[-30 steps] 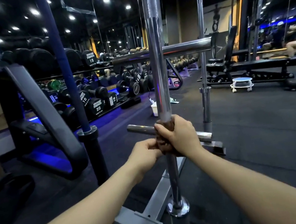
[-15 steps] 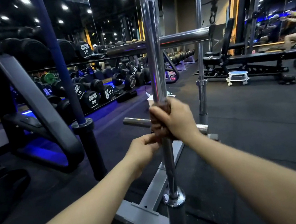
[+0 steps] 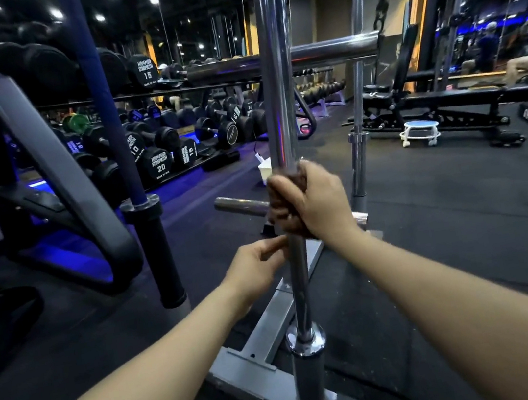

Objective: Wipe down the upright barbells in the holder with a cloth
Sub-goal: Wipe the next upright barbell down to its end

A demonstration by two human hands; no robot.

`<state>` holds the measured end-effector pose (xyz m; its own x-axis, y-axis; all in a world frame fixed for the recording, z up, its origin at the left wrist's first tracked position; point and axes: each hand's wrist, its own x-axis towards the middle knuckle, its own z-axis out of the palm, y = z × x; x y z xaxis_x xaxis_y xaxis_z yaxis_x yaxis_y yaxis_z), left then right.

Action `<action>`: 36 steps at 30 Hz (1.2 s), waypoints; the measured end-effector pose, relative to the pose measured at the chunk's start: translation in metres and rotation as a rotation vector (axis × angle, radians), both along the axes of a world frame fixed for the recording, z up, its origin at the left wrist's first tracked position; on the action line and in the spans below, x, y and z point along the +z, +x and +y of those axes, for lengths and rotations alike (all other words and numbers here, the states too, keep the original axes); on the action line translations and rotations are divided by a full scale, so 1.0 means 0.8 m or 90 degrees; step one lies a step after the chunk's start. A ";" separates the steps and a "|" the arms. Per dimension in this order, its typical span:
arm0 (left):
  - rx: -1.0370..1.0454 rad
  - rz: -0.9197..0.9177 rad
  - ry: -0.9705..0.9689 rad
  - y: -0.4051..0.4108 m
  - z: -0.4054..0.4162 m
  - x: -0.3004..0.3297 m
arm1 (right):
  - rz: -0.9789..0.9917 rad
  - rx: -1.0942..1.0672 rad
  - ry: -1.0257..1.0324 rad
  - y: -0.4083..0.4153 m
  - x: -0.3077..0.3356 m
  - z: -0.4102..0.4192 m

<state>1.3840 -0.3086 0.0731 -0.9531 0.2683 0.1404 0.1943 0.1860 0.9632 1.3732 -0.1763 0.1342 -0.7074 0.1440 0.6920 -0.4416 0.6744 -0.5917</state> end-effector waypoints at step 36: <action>0.002 0.000 -0.045 -0.004 0.003 0.005 | -0.095 0.047 0.040 -0.008 -0.039 0.016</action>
